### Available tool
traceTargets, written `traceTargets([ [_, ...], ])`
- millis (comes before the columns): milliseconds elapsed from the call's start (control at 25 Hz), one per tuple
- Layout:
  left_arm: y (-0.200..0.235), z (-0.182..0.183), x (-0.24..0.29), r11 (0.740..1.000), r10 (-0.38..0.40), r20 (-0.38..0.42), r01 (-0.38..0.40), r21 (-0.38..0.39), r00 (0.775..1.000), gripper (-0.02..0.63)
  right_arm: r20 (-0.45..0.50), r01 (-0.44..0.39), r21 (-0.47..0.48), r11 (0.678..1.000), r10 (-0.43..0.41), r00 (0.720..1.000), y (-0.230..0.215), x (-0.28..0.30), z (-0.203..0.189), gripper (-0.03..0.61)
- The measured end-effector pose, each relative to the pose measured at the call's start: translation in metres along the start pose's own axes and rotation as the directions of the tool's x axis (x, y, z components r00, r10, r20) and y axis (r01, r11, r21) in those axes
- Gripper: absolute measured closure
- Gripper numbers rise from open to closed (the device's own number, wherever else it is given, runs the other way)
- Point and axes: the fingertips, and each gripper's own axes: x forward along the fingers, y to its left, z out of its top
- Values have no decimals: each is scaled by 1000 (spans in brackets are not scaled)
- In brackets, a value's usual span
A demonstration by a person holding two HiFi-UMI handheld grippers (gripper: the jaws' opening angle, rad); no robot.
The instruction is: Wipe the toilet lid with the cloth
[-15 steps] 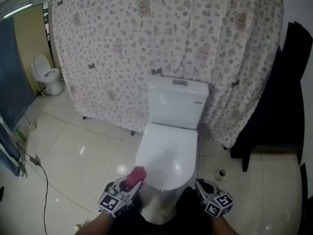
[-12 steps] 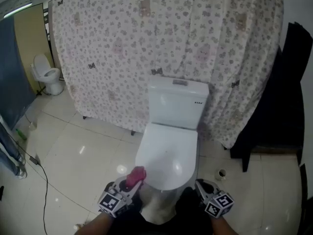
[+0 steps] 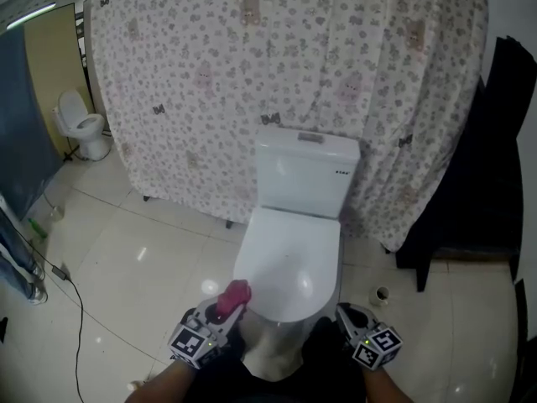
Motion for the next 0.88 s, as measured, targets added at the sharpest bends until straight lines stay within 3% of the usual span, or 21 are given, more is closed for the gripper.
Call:
traceTargets([
  [160,18,12,2,999,46,6,-46,1,999,523,-4,28,0,1000,-28,1000,-9,2,7,574],
  [320,40,38,15,995,92,20,-93,40,996,523,74,93,-65,994,-88,993,-30,4,53,574],
  [440,45,64,25,994,92,54,-95,58,994,522,112,90,-114,989,-77,991,-33,7,97,574],
  [600,44,92,32,996,86,81,-89,25,993,523,129,69,-154,986,-49,990,-18,9,144,574],
  [880,45,125,37,995,90,74,-93,38,993,522,140,47,-209,977,-18,990,9,13,185,572],
])
